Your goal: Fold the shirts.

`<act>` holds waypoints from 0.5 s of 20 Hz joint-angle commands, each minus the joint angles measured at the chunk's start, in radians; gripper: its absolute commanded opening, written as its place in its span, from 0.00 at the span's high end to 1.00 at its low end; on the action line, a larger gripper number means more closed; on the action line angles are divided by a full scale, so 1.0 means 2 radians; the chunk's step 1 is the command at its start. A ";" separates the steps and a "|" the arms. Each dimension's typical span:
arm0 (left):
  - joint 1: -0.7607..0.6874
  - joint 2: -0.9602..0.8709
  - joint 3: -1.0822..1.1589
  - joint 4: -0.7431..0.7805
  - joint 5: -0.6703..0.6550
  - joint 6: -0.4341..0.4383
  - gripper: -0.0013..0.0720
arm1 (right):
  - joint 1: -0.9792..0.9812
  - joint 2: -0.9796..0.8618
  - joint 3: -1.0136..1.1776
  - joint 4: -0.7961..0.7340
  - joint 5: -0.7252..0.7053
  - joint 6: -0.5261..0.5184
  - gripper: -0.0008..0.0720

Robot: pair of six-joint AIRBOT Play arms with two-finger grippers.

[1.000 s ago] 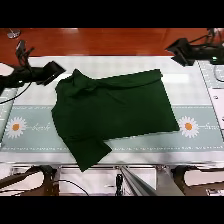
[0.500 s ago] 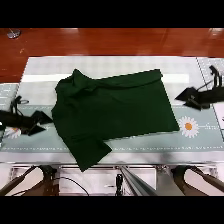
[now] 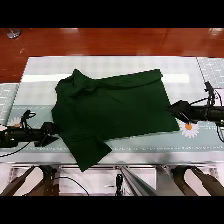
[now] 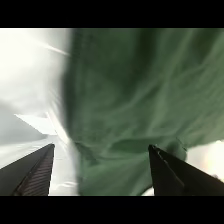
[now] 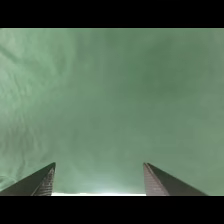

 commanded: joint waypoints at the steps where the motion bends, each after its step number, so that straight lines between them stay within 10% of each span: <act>1: -0.031 -0.011 -0.013 -0.027 0.022 0.008 0.03 | 0.000 0.007 -0.007 0.011 -0.002 0.000 0.14; 4: -0.083 -0.028 -0.016 -0.035 0.050 0.013 0.05 | -0.002 0.007 -0.006 0.004 -0.005 0.001 0.14; 5: -0.091 -0.028 -0.016 -0.036 0.052 0.012 0.24 | -0.019 0.007 0.010 -0.050 -0.003 0.002 0.14; 7: -0.093 -0.028 -0.016 -0.036 0.047 0.031 0.95 | -0.075 0.007 0.053 -0.203 0.005 0.068 0.14; 10: -0.093 -0.028 -0.016 -0.036 0.047 0.039 0.95 | -0.154 0.006 0.033 -0.250 0.018 0.109 0.14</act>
